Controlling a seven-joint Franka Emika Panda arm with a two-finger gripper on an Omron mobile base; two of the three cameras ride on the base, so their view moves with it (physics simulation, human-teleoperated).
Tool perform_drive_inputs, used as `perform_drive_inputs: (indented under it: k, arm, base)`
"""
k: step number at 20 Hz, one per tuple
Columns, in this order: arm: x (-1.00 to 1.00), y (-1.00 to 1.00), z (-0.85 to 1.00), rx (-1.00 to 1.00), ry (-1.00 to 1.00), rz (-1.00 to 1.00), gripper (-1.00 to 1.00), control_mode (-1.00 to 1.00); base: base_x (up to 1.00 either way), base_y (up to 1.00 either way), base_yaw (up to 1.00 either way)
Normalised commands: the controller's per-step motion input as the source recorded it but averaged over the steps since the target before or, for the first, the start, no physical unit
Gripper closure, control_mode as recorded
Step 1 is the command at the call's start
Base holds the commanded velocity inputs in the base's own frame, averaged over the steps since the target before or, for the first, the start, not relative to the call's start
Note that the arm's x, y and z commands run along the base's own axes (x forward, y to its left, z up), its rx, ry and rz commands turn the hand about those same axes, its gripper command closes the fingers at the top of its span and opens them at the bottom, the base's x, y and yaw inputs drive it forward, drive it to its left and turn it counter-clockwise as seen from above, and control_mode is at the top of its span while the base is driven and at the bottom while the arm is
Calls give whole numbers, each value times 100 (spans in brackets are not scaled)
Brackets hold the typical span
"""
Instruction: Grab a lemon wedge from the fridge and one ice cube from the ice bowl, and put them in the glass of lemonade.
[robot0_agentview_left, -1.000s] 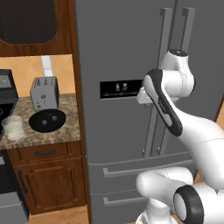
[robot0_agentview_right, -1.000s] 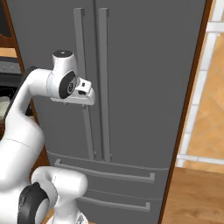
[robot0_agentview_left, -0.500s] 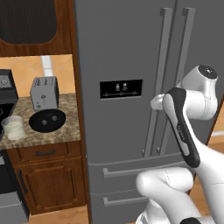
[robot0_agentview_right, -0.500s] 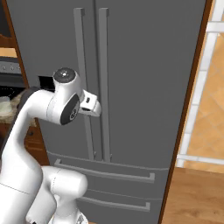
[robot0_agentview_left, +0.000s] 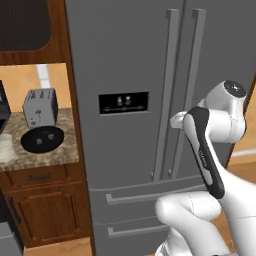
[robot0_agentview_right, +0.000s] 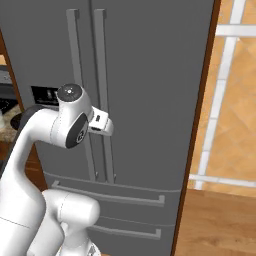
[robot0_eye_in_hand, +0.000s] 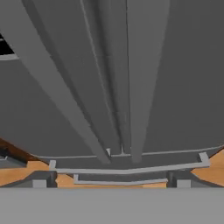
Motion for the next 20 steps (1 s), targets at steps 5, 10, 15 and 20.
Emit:
perform_drive_inputs:
  k: [5,10,15,20]
  arm:
    - [0,0,0,0,0,0,-100,100]
    - [0,0,0,0,0,0,-100,100]
    - [0,0,0,0,0,0,-100,100]
    - [0,0,0,0,0,0,-100,100]
  base:
    - [-11,-40,-4]
    - [-56,0,0]
    - [-70,9,2]
    - [-41,15,3]
